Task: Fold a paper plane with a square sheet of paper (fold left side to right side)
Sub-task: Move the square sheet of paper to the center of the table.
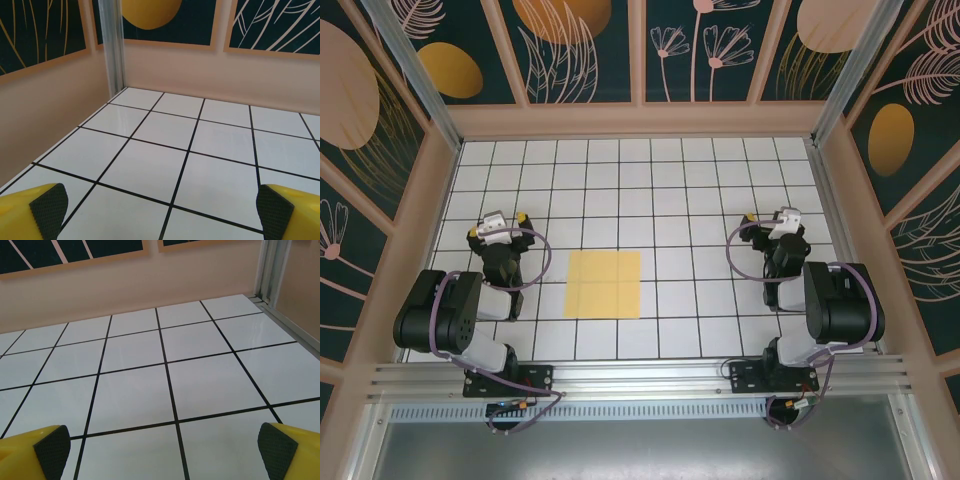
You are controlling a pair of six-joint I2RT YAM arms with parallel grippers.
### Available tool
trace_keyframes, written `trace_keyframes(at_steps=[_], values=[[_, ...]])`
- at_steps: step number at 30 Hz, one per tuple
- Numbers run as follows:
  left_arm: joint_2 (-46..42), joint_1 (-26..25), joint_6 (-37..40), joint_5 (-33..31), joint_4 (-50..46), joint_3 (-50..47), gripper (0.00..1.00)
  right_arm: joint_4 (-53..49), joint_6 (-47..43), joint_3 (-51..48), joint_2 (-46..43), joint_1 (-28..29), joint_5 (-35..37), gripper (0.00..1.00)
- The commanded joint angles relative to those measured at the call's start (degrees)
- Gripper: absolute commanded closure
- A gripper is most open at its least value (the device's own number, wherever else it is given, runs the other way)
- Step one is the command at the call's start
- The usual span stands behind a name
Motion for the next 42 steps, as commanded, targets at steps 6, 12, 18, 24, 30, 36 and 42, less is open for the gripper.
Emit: trace_keyframes(at_steps=[6, 12, 18, 24, 30, 36, 42], values=[[-0.3, 0.4, -0.9, 0.8, 0.7, 0.7, 0.02, 2.4, -0.6, 0.2, 0.4, -0.2, -1.0, 0.01], [-0.2, 0.4, -0.9, 0.8, 0.6, 0.8, 0.01, 2.5, -0.6, 0.2, 0.5, -0.2, -1.1, 0.01], [-2.9, 0.4, -1.2, 0.5, -2.2, 1.0, 0.02, -2.0, 1.4, 1.7, -2.0, -0.9, 0.7, 0.01], [-17.4, 0.4, -7.7, 3.0, -36.7, 13.2, 0.02, -32.0, 4.6, 12.2, -12.9, -1.0, 1.4, 0.01], [-22.4, -0.4, -19.7, 23.5, -60.2, 25.5, 0.02, -56.0, 13.7, 22.2, -18.8, 3.0, -1.7, 0.01], [-21.7, -12.3, -24.0, 28.2, -78.3, 30.3, 0.01, -68.8, 17.7, 27.9, -19.6, 12.0, -0.3, 0.01], [-17.5, -30.4, -31.1, 22.5, -93.1, 32.0, 0.01, -73.4, 20.5, 27.6, -19.7, 15.7, 3.2, 0.01]])
